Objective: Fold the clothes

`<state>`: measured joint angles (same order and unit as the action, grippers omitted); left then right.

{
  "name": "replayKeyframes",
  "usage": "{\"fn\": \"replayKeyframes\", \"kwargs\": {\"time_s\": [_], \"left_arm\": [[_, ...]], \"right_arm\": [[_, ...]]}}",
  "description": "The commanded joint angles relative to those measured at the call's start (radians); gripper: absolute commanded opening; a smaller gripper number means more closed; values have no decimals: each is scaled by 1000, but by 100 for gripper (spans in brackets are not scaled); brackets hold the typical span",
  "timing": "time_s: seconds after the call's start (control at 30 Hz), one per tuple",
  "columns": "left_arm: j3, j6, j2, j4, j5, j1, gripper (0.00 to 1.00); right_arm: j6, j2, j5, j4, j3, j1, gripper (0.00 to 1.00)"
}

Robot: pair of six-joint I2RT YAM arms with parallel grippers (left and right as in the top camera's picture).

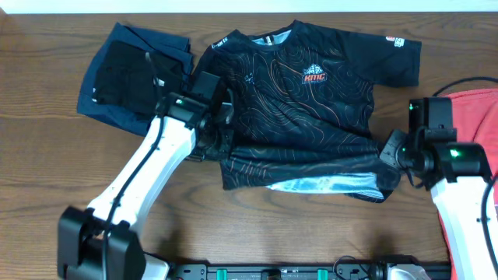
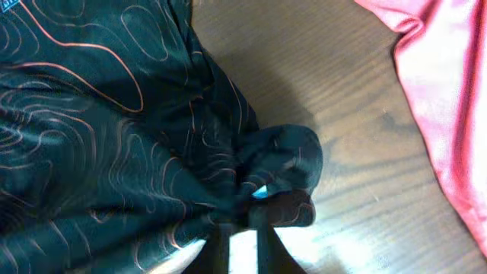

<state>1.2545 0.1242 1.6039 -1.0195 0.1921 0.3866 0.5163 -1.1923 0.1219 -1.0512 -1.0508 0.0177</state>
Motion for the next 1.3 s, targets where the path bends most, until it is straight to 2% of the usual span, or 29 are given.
{"fn": "replayKeyframes", "kwargs": {"time_s": [0.0,0.07,0.2,0.37,0.43,0.5,0.53,0.57,0.63,0.7,0.87,1.07,1.17,1.27], "left_arm": [[-7,-14,40,-2,-108,-13,10],[-7,7,56,-10,-134,-34,9],[-6,12,58,-4,-134,-92,6],[-6,30,58,-56,-110,-205,6],[-7,-31,58,-62,31,-231,6],[-7,-97,58,-68,190,-232,16],[-7,-115,58,-72,242,-225,34],[-8,-116,58,-76,267,-212,44],[-20,-99,58,-79,272,-183,51],[-47,-76,58,-77,273,-145,56],[-173,-23,58,-38,272,-15,57],[-325,74,58,167,271,85,57],[-342,91,58,196,265,89,55],[-343,91,58,200,181,89,49]], "right_arm": [[-2,-56,-3,11,0,-5,21],[-6,-92,-8,-5,0,-5,20],[-64,-135,-66,7,0,-5,1],[-218,-147,-350,49,0,3,1],[-285,-147,-426,52,0,18,1],[-287,-147,-420,61,0,31,1],[-287,-147,-416,72,0,35,1],[-286,-147,-414,88,0,36,2],[-281,-147,-418,133,0,33,2],[-253,-147,-418,176,0,33,8],[-232,-147,-418,214,0,33,19],[-232,-147,-418,213,0,33,20],[-232,-147,-418,204,0,33,20],[-232,-147,-418,202,0,33,20]]}}
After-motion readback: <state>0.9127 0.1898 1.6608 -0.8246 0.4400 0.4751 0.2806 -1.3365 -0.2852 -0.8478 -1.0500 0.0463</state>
